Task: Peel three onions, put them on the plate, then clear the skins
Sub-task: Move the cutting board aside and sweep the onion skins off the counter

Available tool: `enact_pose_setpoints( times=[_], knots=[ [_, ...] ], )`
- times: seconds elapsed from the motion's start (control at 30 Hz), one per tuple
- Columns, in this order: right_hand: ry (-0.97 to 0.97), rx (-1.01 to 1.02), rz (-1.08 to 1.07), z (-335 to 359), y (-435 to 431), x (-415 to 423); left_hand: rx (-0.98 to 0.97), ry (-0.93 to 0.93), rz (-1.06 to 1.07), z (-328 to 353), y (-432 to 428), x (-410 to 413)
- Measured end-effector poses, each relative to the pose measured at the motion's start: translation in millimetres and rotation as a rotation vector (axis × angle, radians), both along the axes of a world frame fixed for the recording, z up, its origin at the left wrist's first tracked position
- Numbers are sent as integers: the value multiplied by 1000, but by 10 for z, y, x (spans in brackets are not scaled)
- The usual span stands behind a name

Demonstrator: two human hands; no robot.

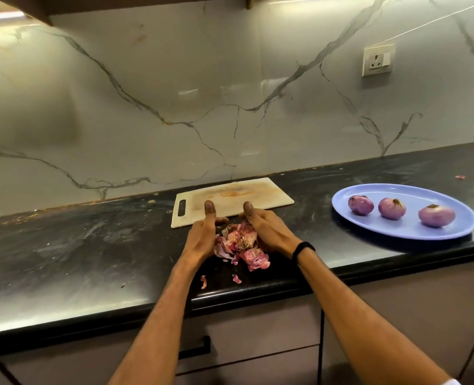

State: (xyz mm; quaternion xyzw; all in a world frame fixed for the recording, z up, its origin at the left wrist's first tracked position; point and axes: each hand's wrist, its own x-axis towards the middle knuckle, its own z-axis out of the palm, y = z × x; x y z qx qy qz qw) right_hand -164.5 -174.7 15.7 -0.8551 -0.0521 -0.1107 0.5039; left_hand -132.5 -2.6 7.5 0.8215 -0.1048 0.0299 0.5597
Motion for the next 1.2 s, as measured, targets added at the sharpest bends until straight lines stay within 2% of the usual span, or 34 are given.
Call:
enact_pose_setpoints(
  times=[0.13,0.3,0.57,0.73,0.87,1.0,1.07,1.2],
  knots=[
    [-73,-21,10,-30,157,-4,-46,15,21,60,-53,-71],
    [27,38,-25,-90,375,7,-80,63,77,60,-173,-179],
    [39,228,-223,-130,710,71,-333,182,329,-78,-154,-16],
    [1,281,-191,-95,618,32,-313,104,462,-21,-124,-38],
    [-12,244,-129,-49,557,-12,-247,-78,331,51,-72,12],
    [-39,231,-80,-86,578,31,-274,53,69,17,-13,97],
    [-71,228,-107,-122,699,46,-275,108,27,-13,-4,94],
    [-5,238,-182,-121,831,74,-281,155,37,0,-106,-22]
  ],
)
